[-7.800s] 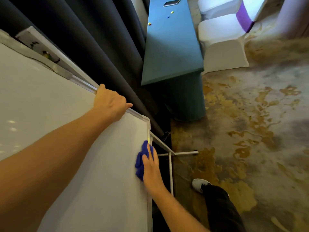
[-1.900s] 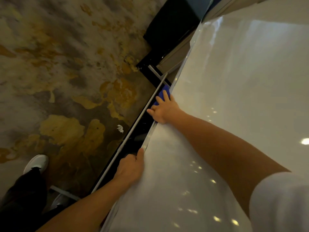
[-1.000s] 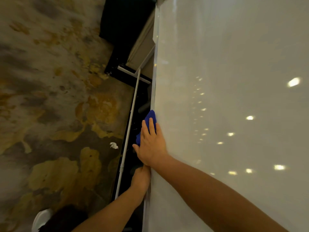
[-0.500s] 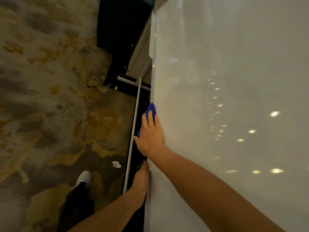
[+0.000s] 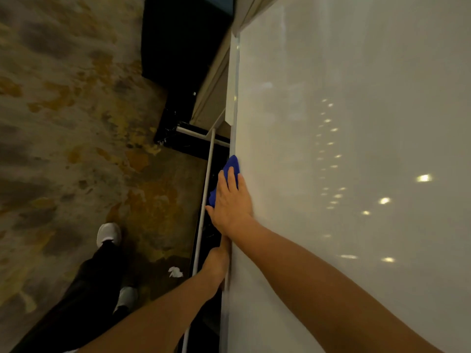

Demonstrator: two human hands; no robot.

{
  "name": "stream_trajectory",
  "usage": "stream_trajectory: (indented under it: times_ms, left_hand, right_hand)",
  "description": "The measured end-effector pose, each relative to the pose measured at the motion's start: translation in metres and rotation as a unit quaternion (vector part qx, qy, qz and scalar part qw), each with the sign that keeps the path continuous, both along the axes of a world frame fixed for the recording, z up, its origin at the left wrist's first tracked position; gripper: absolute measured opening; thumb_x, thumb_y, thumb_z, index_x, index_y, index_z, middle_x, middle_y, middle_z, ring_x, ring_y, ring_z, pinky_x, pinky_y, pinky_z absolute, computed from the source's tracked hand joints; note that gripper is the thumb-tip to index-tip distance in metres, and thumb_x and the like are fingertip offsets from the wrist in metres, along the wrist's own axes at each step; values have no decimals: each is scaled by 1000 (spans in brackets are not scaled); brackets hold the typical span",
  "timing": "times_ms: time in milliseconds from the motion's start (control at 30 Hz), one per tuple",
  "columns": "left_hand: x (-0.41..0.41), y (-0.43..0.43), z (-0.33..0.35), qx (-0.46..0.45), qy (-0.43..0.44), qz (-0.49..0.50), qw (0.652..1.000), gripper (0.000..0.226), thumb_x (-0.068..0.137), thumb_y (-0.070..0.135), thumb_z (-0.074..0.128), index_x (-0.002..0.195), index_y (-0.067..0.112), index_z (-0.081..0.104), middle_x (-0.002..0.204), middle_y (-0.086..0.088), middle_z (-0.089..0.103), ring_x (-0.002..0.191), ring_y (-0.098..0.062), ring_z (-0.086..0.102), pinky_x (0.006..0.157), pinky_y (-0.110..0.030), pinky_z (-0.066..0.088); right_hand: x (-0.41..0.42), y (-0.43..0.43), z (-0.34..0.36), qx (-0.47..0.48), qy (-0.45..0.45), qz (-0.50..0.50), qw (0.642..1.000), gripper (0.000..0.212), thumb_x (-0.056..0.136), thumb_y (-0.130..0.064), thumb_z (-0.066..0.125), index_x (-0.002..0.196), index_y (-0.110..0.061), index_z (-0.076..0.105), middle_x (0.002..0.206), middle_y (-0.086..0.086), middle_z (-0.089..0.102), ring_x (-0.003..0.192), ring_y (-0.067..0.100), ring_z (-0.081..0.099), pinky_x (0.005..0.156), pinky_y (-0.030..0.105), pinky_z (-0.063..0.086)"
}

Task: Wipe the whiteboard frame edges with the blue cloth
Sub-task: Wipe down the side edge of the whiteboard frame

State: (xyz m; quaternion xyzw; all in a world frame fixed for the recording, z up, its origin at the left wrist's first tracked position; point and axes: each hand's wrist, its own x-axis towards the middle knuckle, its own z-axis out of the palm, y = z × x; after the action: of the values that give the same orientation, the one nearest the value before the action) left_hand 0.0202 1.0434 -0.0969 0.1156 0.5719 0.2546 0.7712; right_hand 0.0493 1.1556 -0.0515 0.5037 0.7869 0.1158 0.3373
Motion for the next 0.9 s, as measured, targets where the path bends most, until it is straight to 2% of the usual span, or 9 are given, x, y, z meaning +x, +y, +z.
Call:
stream_trajectory:
  times_ms: [67, 133, 300, 367, 500, 600, 733, 833, 900]
  left_hand:
    - [-5, 29, 3, -2, 12, -28, 1000, 56, 94, 57, 37, 59, 19, 59, 51, 4, 58, 49, -8, 51, 47, -21, 44]
    - [-12, 58, 9, -8, 16, -80, 997, 56, 93, 59, 33, 65, 17, 57, 55, 0, 59, 51, -11, 54, 37, -18, 41]
    - [-23, 120, 9, -42, -32, -142, 988, 43, 91, 62, 38, 79, 25, 55, 84, -4, 64, 75, -19, 62, 50, -28, 53]
    - [-30, 154, 13, -43, -57, -122, 990, 31, 95, 50, 43, 82, 25, 55, 87, -3, 63, 77, -18, 60, 54, -31, 52]
    - [-39, 187, 18, -22, -85, -143, 986, 20, 101, 30, 44, 87, 24, 56, 83, -2, 59, 72, -13, 55, 46, -22, 49]
    - [-39, 180, 14, 23, -98, -179, 979, 18, 96, 34, 52, 93, 20, 63, 87, -5, 64, 75, -15, 60, 60, -23, 54]
    - [-30, 189, 13, 16, -75, -157, 985, 63, 62, 80, 59, 88, 23, 67, 83, 7, 69, 77, -8, 64, 58, -22, 50]
    - [-24, 194, 11, -7, -68, -153, 986, 101, 48, 90, 56, 116, 14, 64, 106, 1, 67, 93, -14, 64, 74, -29, 54]
    - [-23, 200, 12, -60, -106, -124, 985, 108, 50, 92, 52, 125, 13, 60, 114, -4, 67, 101, -21, 63, 85, -37, 54]
  right_hand:
    - [-2, 23, 5, -5, -8, 0, 1000, 79, 98, -59, 23, 154, -6, 6, 163, 17, 2, 147, 42, -11, 119, 54, -1]
    - [-6, 48, 8, -8, -16, -4, 1000, 80, 98, -59, 24, 154, -6, 6, 163, 18, 3, 147, 42, -10, 119, 54, 0]
    - [-16, 110, 12, -22, -10, -23, 999, 79, 98, -59, 24, 154, -7, 6, 164, 16, 5, 148, 40, -10, 119, 53, -2]
    - [-18, 130, 12, -26, -2, -25, 999, 78, 98, -59, 24, 154, -7, 8, 164, 15, 6, 148, 39, -9, 120, 53, -2]
    - [-12, 125, 12, -96, -20, -5, 995, 76, 99, -60, 19, 154, -8, 10, 164, 13, 6, 149, 37, -11, 120, 53, -4]
    - [3, 143, 19, -127, -27, 31, 991, 76, 99, -59, 21, 154, -9, 9, 164, 12, 5, 149, 35, -11, 120, 51, -3]
    - [16, 186, 34, -139, -38, 84, 986, 76, 98, -60, 22, 155, -11, 9, 165, 11, 3, 150, 33, -5, 120, 51, 0]
    - [22, 202, 43, -174, -46, 133, 975, 75, 99, -59, 23, 155, -11, 11, 164, 11, 5, 150, 33, 0, 120, 49, -1]
    - [28, 208, 49, -193, -66, 162, 966, 76, 99, -59, 23, 155, -11, 10, 164, 11, 5, 150, 34, 0, 120, 49, -2]
